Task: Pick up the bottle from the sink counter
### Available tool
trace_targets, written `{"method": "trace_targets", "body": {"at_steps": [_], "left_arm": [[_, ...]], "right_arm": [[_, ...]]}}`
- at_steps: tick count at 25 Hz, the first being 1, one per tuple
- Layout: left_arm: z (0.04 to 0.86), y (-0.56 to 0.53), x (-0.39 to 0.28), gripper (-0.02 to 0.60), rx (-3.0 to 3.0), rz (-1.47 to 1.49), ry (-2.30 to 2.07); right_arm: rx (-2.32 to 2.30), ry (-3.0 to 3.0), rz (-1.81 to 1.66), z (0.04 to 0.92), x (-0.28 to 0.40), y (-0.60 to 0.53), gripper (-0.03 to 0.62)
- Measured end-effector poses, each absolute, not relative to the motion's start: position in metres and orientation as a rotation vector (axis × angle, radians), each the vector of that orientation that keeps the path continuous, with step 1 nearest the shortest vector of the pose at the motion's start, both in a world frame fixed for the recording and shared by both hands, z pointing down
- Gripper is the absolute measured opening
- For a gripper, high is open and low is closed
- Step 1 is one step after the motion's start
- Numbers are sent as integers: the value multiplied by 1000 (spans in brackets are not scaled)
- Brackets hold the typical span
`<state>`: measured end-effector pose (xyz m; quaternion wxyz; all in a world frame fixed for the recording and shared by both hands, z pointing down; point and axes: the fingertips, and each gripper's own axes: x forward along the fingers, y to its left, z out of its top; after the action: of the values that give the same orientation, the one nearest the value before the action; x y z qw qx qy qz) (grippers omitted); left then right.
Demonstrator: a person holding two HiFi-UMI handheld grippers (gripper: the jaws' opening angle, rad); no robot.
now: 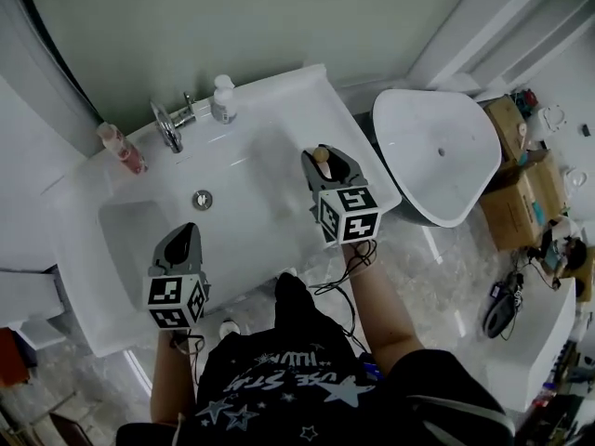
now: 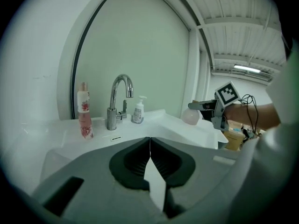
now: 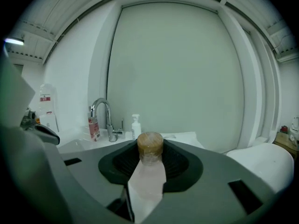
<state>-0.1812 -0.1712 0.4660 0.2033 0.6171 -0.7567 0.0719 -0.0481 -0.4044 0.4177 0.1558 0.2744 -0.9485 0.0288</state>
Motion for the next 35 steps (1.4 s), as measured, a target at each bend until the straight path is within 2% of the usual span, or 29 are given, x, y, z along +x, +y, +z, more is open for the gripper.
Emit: {"method": "trace_targets", "body": {"at_steps": [21, 35], "left_arm": [[467, -18, -165, 20, 1981, 220, -1969], [460, 7, -157, 20, 2023, 200, -1938]], "right_arm": [[981, -2710, 123, 407, -4, -194, 141], [1038, -2675, 124, 408, 11, -160, 141]]}}
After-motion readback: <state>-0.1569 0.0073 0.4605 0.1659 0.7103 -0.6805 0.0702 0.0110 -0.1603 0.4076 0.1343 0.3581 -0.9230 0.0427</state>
